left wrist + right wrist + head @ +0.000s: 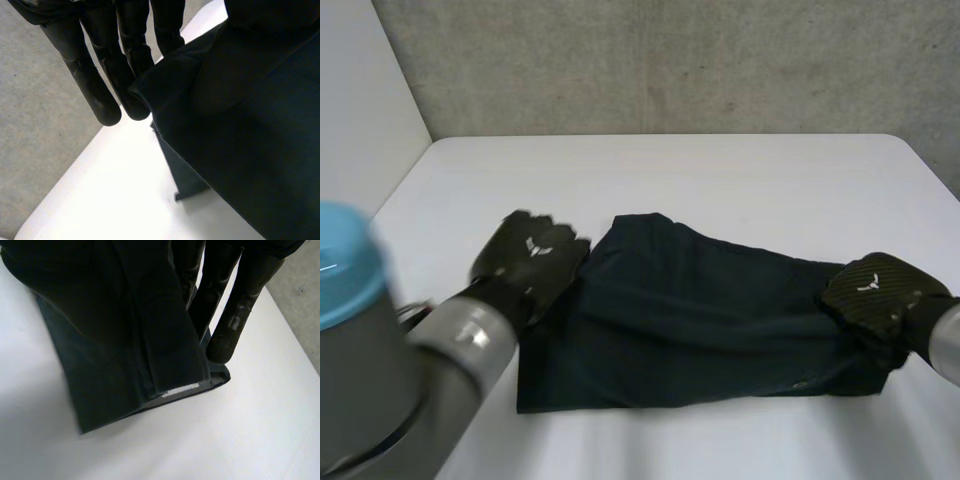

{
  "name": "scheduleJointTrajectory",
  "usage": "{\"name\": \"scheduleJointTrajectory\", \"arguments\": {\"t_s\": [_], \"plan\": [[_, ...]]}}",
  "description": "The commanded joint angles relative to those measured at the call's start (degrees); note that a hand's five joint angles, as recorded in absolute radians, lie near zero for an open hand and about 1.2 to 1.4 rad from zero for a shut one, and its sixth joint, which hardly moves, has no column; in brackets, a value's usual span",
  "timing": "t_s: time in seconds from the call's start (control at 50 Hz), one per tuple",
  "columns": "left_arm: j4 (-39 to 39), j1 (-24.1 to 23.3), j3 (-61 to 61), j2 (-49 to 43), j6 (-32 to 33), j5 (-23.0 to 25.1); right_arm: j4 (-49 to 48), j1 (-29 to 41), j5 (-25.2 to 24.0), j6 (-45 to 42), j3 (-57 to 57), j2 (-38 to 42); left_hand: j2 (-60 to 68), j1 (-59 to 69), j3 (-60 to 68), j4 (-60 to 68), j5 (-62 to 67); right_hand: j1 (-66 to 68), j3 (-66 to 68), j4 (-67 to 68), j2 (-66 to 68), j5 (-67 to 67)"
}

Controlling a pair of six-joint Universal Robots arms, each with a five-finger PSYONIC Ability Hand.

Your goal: Fold the shorts.

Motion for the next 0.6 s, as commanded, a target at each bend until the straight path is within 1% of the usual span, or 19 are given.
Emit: {"name": "scheduleJointTrajectory", "arguments": {"t_s": [0.02, 0.08, 0.1, 0.14, 0.16, 0.18, 0.26, 0.3, 0.32, 0.38, 0.4, 0.44, 0.46, 0.48, 0.54, 0.56, 0.6], "plan": [[17.2, 2.7, 13.7, -19.4, 0.5, 0.1, -6.4, 0.2, 3.4, 5.1, -8.1, 12.8, 11.4, 14.9, 12.0, 11.3, 14.7, 23.4, 12.2, 11.5, 12.6, 12.8], [20.3, 3.4, 19.2, -24.6, 0.7, 0.3, -9.8, 0.2, 5.3, 6.9, -10.9, 15.7, 11.4, 14.9, 12.0, 11.3, 14.7, 23.4, 12.2, 11.5, 12.6, 12.8], [21.4, 4.0, 23.2, -28.2, 0.9, 0.7, -12.2, 0.3, 7.0, 7.3, -12.4, 17.4, 11.4, 14.9, 12.0, 11.3, 14.7, 23.4, 12.2, 11.5, 12.6, 12.8], [21.7, 4.5, 26.9, -31.8, 1.1, 1.5, -14.6, 0.5, 8.6, 7.4, -14.1, 19.3, 11.4, 14.9, 12.0, 11.3, 14.7, 23.4, 12.2, 11.5, 12.6, 12.8], [21.9, 5.0, 29.1, -33.8, 1.3, 2.0, -16.7, 1.0, 10.3, 7.4, -16.0, 21.4, 11.4, 14.9, 12.0, 11.3, 14.7, 23.4, 12.2, 11.5, 12.6, 12.8], [22.2, 5.4, 32.0, -36.8, 1.7, 2.7, -17.7, 1.4, 10.9, 7.4, -16.8, 22.4, 11.4, 14.9, 12.0, 11.3, 14.7, 23.4, 12.2, 11.5, 12.6, 12.8], [22.3, 6.1, 38.7, -43.4, 2.2, 4.0, -21.3, 4.5, 13.6, 7.0, -21.1, 28.1, 11.4, 14.9, 12.0, 11.3, 14.7, 23.4, 12.2, 11.5, 12.6, 12.8], [22.4, 6.1, 40.4, -45.4, 2.4, 4.6, -22.5, 5.1, 14.4, 7.0, -22.6, 30.2, 11.4, 14.9, 12.0, 11.3, 14.7, 23.4, 12.2, 11.5, 12.6, 12.8], [22.4, 6.1, 41.0, -46.2, 2.4, 4.8, -23.9, 5.3, 15.0, 7.0, -24.0, 32.4, 11.4, 14.9, 12.0, 11.3, 14.7, 23.4, 12.2, 11.5, 12.6, 12.8], [23.7, 6.0, 42.1, -48.5, 2.7, 6.2, -26.1, 5.8, 15.3, 7.0, -25.2, 34.7, 11.4, 14.9, 12.0, 11.3, 14.7, 23.4, 12.2, 11.5, 12.6, 12.8], [25.5, 5.9, 42.0, -49.2, 2.6, 7.1, -27.8, 5.8, 15.4, 7.0, -25.6, 36.0, 6.5, 9.9, 7.1, 6.3, 9.7, 23.4, 12.2, 11.5, 12.6, 12.8], [27.8, 5.7, 41.8, -49.4, 3.0, 7.7, -29.6, 6.0, 15.5, 7.2, -26.2, 36.8, -18.9, -15.4, -18.2, -19.0, -15.6, 16.0, 4.8, 4.1, 5.1, 5.4], [29.1, 5.6, 41.7, -49.4, 3.1, 7.9, -30.5, 6.1, 15.7, 7.4, -26.4, 37.0, -30.0, -26.5, -29.4, -30.1, -26.7, 8.8, -2.4, -3.2, -2.1, -1.8], [31.3, 5.7, 41.6, -49.2, 3.8, 7.7, -32.5, 6.1, 16.5, 7.7, -26.8, 37.0, -41.2, -37.8, -40.6, -41.4, -38.0, -13.5, -24.7, -25.4, -24.3, -24.1], [33.8, 5.9, 41.6, -48.3, 4.8, 7.4, -35.0, 6.1, 19.1, 8.0, -27.2, 36.1, -50.6, -47.1, -50.0, -50.7, -47.3, -46.2, -57.4, -58.1, -57.1, -56.8], [34.4, 5.9, 41.6, -46.8, 5.1, 7.2, -36.1, 6.2, 21.0, 8.4, -27.4, 34.8, -54.3, -50.8, -53.7, -54.4, -51.0, -46.6, -57.8, -58.5, -57.4, -57.2], [34.5, 6.1, 41.2, -44.5, 5.3, 7.0, -37.0, 6.1, 22.3, 9.0, -27.2, 32.6, -55.2, -51.7, -54.5, -55.3, -51.9, -46.6, -57.8, -58.5, -57.4, -57.2]]}}
